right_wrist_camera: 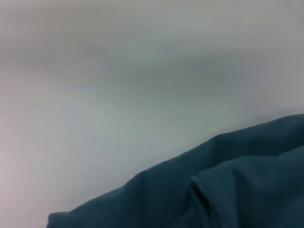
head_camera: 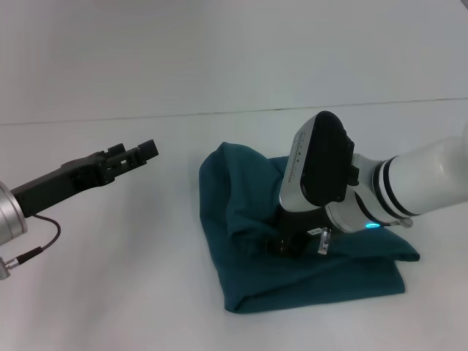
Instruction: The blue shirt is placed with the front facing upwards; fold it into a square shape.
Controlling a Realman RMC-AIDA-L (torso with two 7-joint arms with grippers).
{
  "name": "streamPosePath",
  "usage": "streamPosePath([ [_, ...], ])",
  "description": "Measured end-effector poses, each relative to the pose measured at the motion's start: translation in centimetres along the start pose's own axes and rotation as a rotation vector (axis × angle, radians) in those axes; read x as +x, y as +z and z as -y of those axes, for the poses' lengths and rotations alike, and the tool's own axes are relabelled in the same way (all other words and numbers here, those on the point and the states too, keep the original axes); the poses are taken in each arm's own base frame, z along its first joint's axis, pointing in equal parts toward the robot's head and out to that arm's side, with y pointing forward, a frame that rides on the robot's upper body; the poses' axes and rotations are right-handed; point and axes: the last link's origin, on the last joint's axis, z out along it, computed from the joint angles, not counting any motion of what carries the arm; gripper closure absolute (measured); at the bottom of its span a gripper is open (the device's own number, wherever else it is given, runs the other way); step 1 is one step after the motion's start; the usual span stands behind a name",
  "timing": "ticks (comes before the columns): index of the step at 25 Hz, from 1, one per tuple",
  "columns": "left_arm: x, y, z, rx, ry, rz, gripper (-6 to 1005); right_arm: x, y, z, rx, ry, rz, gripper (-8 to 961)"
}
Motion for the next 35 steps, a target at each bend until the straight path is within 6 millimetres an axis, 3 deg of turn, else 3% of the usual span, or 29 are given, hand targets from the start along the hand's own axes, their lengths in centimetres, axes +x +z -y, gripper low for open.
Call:
streamPosePath([
  [12, 0.0, 0.02, -0.05, -0.003, 0.001, 0.001, 69, -0.02, 0.24, -0.45, -0.014, -0.003, -0.015, 614],
  [23, 0.07, 0.1, -0.1, -0.006, 0.003, 0.001, 69, -0.13, 0.52, -0.38, 0.011, -0.032, -0.029, 465],
  [35, 0.08, 0.1, -0.06, -0.003, 0.004, 0.0, 70, -0.22, 0.83, -0.45, 0.033, -0.058, -0.042, 470],
])
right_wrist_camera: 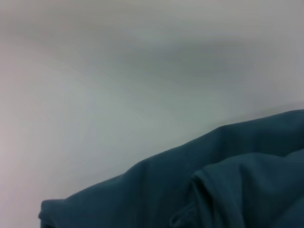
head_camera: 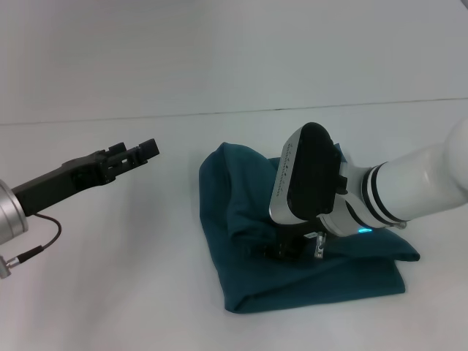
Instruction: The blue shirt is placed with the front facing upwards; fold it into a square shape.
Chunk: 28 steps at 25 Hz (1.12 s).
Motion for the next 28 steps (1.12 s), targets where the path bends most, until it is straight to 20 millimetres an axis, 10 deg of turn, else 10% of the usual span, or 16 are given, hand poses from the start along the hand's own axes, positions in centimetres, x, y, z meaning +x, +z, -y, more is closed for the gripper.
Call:
streamPosePath([
  [7, 0.0, 0.0, 0.0, 0.001, 0.0, 0.0, 70, 0.0, 0.1, 0.0, 0.015, -0.02, -0.027, 541],
  [12, 0.0, 0.0, 0.0, 0.001, -0.001, -0.001, 70, -0.1, 0.1, 0.1, 0.026, -0.018, -0.032, 758],
  [28, 0.1, -0.1, 0.0, -0.003, 0.0, -0.006, 70, -0.9, -1.2, 1.5, 0.07, 0.034, 0.023, 835],
])
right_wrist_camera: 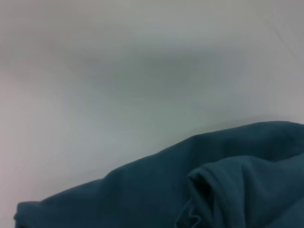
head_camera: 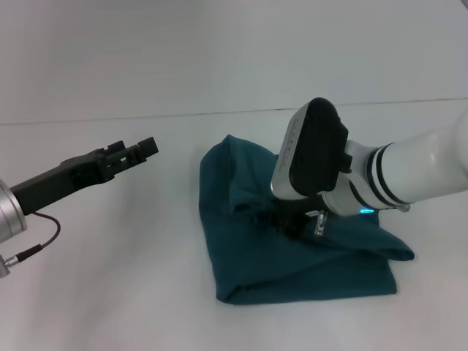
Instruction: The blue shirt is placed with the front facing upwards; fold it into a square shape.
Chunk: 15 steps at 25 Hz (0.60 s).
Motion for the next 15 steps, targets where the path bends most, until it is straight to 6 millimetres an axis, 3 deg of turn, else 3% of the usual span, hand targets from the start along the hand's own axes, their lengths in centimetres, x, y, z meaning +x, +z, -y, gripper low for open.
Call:
streamPosePath([
  [15, 0.06, -0.02, 0.02, 0.001, 0.001, -0.002, 71, 0.15, -0.24, 0.14, -0.007, 0.025, 0.007, 839],
])
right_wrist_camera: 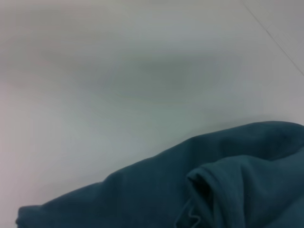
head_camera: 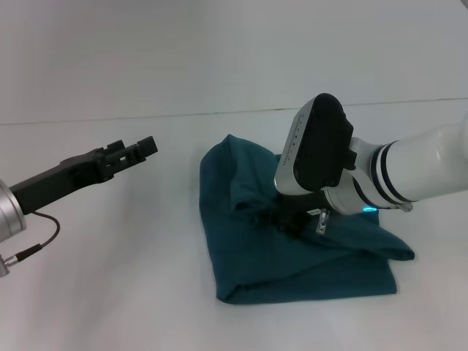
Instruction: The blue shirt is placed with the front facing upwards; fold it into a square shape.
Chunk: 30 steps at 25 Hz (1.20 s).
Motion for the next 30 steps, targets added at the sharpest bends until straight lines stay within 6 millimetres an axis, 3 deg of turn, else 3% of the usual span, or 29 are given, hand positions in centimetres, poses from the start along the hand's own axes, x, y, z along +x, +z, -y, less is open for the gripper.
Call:
streamPosePath([
  [12, -0.1, 0.0, 0.1, 0.005, -0.003, 0.0, 71, -0.2, 0.4, -0.6, -0.016, -0.009, 0.003, 840],
  [18, -0.1, 0.0, 0.1, 0.005, -0.001, 0.0, 71, -0.3, 0.5, -1.0, -0.026, -0.017, 0.002, 759],
  [30, 0.0, 0.1, 0.1, 0.004, 0.007, 0.0, 71, -0.4, 0.9, -1.4, -0.039, -0.033, -0.008, 719],
])
